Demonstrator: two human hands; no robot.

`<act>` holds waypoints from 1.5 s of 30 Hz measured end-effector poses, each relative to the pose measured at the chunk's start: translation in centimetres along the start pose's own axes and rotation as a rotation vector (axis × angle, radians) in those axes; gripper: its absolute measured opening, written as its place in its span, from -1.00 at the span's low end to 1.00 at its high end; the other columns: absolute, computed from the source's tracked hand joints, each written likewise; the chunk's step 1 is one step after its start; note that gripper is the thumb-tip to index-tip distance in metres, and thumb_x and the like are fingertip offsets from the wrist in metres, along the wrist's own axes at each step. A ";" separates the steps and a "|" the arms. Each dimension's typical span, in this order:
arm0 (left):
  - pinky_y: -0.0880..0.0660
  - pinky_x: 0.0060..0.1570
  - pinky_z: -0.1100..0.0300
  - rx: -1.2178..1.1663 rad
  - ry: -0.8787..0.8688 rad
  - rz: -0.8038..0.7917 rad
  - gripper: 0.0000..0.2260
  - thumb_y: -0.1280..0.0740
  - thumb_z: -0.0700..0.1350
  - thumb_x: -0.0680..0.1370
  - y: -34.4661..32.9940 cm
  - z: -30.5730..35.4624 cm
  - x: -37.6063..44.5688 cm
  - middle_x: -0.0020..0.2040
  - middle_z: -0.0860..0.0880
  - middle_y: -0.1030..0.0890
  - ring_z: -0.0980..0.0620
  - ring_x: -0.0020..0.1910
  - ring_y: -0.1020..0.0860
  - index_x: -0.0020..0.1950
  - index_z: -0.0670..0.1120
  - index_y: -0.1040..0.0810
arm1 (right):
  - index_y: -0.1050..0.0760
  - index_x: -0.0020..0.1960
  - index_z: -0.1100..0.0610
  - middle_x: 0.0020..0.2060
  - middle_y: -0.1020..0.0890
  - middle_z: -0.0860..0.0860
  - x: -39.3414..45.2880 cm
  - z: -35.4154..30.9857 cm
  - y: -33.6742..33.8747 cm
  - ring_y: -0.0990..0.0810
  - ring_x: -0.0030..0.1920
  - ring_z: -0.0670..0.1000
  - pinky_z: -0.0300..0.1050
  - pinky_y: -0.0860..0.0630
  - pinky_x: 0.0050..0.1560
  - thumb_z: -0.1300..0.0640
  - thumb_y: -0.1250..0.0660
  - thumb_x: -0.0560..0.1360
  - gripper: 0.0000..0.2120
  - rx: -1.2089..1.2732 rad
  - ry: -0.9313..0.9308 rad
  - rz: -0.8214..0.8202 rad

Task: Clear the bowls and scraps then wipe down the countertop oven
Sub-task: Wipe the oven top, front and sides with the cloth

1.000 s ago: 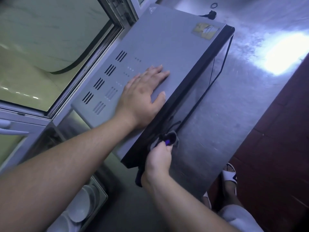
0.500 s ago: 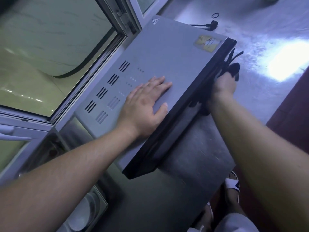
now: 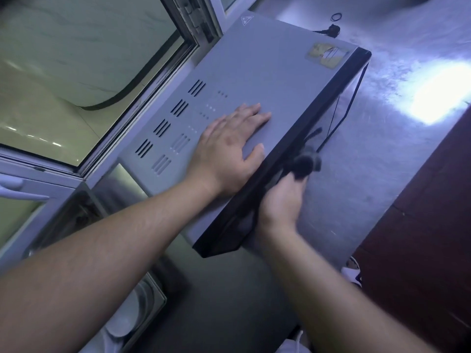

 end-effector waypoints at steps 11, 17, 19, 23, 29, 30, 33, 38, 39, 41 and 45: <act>0.02 0.56 0.11 -0.012 0.002 -0.012 -0.51 -0.16 0.11 0.59 0.1 0.0 0.0 0.59 0.21 -0.25 0.20 0.59 -0.12 0.55 0.20 -0.31 | -0.10 0.64 0.13 0.63 -0.12 0.00 -14.7 6.7 -1.6 -0.08 0.61 -0.08 -0.36 0.05 0.51 -0.11 -0.23 0.64 -0.32 -0.039 -0.166 -0.288; 0.03 0.56 0.11 -0.008 -0.002 -0.011 -0.50 -0.15 0.11 0.59 0.0 0.0 -0.1 0.59 0.21 -0.25 0.20 0.60 -0.12 0.55 0.20 -0.30 | -0.06 0.63 0.24 0.60 -0.13 0.13 -14.1 5.4 -1.7 -0.12 0.59 -0.02 -0.54 0.06 0.37 0.01 -0.24 0.66 -0.33 -0.162 -0.082 -0.314; 0.02 0.56 0.10 0.000 -0.010 -0.010 -0.50 -0.15 0.11 0.59 0.0 0.0 -0.1 0.60 0.20 -0.25 0.19 0.60 -0.12 0.56 0.20 -0.30 | -0.07 0.63 0.24 0.60 -0.14 0.11 -12.5 4.1 -1.7 -0.15 0.58 0.01 -0.45 0.02 0.47 0.00 -0.23 0.67 -0.35 -0.145 -0.024 -0.253; 0.01 0.57 0.08 -0.013 -0.010 -0.015 -0.50 -0.12 0.08 0.59 0.0 -0.1 0.1 0.60 0.19 -0.26 0.18 0.60 -0.13 0.56 0.18 -0.31 | -0.05 0.65 0.16 0.60 -0.15 0.03 -8.1 1.1 -1.6 -0.17 0.59 0.04 0.03 -0.13 0.60 -0.09 -0.21 0.66 -0.31 -0.138 0.074 -0.134; 0.01 0.57 0.08 -0.020 -0.023 -0.030 -0.49 -0.07 0.02 0.61 -0.1 -0.3 0.2 0.61 0.15 -0.25 0.15 0.60 -0.14 0.58 0.14 -0.31 | -0.08 0.65 0.14 0.56 -0.21 0.09 -2.9 -3.1 -1.1 -0.22 0.56 0.10 0.01 -0.15 0.58 -0.09 -0.20 0.67 -0.35 -0.147 0.172 -0.045; 0.01 0.57 0.08 -0.014 -0.022 -0.029 -0.49 -0.07 0.02 0.61 -0.2 -0.4 0.2 0.61 0.16 -0.24 0.16 0.60 -0.13 0.58 0.14 -0.30 | -0.09 0.64 0.14 0.55 -0.23 0.10 -1.9 -3.9 -1.0 -0.23 0.56 0.10 -0.03 -0.15 0.57 -0.09 -0.19 0.68 -0.36 -0.148 0.182 -0.029; -0.01 0.58 0.06 -0.008 -0.022 -0.017 -0.50 -0.04 0.04 0.62 -0.3 -0.2 0.1 0.61 0.15 -0.24 0.16 0.60 -0.14 0.59 0.14 -0.30 | -0.12 0.63 0.11 0.56 -0.24 0.12 1.4 -6.7 -0.7 -0.28 0.53 0.13 -0.06 -0.19 0.50 -0.10 -0.16 0.69 -0.40 -0.162 0.178 0.015; -0.03 0.58 0.04 0.008 -0.028 0.008 -0.49 -0.04 0.02 0.61 -0.1 0.0 -0.1 0.60 0.14 -0.27 0.14 0.60 -0.16 0.58 0.12 -0.32 | -0.17 0.59 0.14 0.51 -0.32 0.15 7.0 -11.2 -0.4 -0.43 0.40 0.21 0.08 -0.40 0.39 -0.16 -0.10 0.69 -0.42 -0.221 0.135 0.089; -0.04 0.58 0.04 0.013 -0.029 0.007 -0.49 -0.05 0.01 0.61 -0.1 0.0 -0.1 0.60 0.13 -0.27 0.14 0.60 -0.17 0.58 0.12 -0.32 | -0.17 0.58 0.15 0.50 -0.34 0.14 8.0 -12.0 -0.3 -0.45 0.38 0.22 0.11 -0.44 0.36 -0.17 -0.08 0.69 -0.41 -0.240 0.128 0.100; -0.03 0.58 0.05 0.021 -0.025 0.005 -0.50 -0.08 0.00 0.61 -0.2 0.0 -0.1 0.60 0.14 -0.27 0.15 0.60 -0.16 0.58 0.13 -0.32 | -0.16 0.58 0.17 0.49 -0.34 0.14 9.8 -13.3 -0.3 -0.46 0.36 0.23 0.15 -0.48 0.32 -0.18 -0.06 0.69 -0.40 -0.273 0.128 0.120; -0.03 0.58 0.06 0.036 -0.026 0.000 -0.50 -0.08 -0.01 0.61 -0.3 0.0 -0.2 0.60 0.14 -0.26 0.15 0.60 -0.16 0.58 0.15 -0.30 | -0.13 0.59 0.17 0.49 -0.34 0.16 12.5 -15.1 -0.2 -0.44 0.37 0.26 0.14 -0.46 0.33 -0.19 -0.02 0.69 -0.39 -0.312 0.118 0.147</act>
Point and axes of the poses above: each hand's wrist, its own x-axis towards the middle knuckle, its own y-axis out of the back of the hand, z = x × y, the point moved 7 cm from there along x, towards the middle knuckle
